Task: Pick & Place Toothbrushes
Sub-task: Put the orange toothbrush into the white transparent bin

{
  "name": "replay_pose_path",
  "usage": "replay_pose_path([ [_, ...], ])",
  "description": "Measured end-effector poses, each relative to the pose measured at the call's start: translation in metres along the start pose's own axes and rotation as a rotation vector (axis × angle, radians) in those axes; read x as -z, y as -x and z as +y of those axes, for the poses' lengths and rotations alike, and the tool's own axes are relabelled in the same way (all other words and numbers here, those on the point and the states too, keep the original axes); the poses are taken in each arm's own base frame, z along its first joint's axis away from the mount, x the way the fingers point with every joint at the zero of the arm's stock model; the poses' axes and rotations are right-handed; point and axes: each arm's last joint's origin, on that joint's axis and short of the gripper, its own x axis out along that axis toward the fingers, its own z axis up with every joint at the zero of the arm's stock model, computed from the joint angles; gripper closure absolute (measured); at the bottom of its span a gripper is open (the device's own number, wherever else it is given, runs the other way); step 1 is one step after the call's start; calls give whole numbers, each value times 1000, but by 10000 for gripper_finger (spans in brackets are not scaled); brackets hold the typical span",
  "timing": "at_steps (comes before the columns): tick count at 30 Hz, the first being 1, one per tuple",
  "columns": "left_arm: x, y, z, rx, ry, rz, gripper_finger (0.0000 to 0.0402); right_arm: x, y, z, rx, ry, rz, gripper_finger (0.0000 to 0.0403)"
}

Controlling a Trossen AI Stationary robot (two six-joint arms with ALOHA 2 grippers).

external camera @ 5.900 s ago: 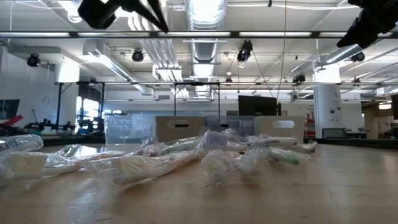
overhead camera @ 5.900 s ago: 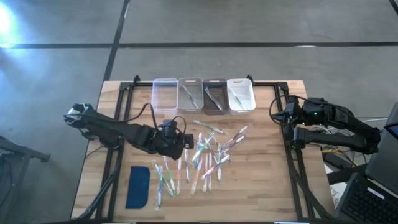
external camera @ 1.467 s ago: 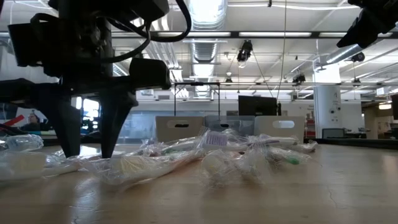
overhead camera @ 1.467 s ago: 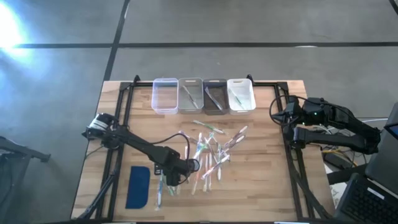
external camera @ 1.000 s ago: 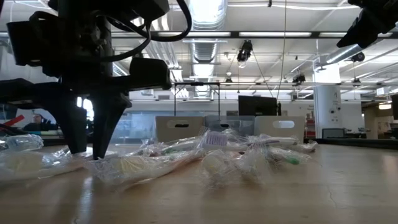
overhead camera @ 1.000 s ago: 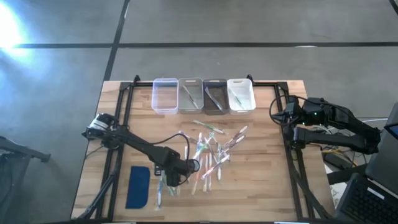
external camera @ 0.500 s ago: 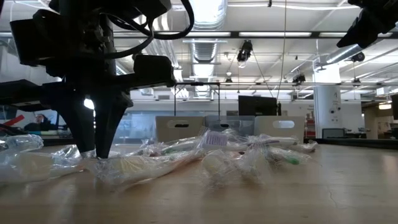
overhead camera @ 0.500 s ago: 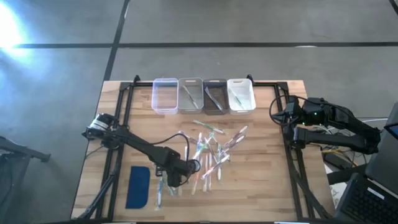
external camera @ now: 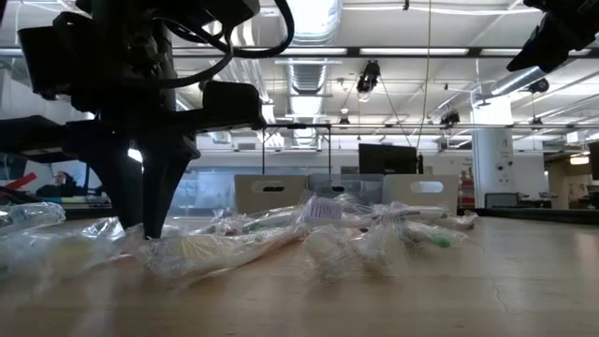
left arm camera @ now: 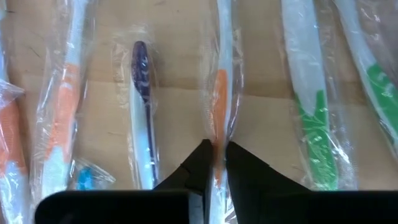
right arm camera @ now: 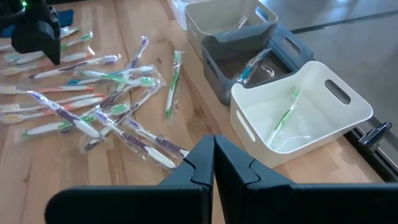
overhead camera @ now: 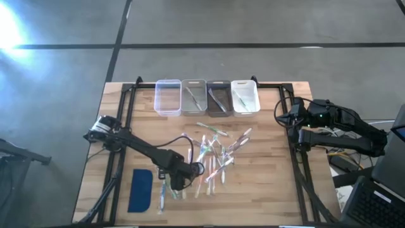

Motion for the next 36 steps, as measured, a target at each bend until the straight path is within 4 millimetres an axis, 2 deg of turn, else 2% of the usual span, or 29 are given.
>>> replay_pose_path([
  [12,-1,52,-1,-111,92,-63,359,0,0,0,0,0,0,394],
  [21,3,71,-1,-180,199,-69,358,0,0,0,0,0,0,394],
  [31,8,77,10,-259,535,-102,364,0,0,0,1,0,0,394],
  [36,12,87,25,-383,792,-138,371,0,0,0,0,0,0,394],
])
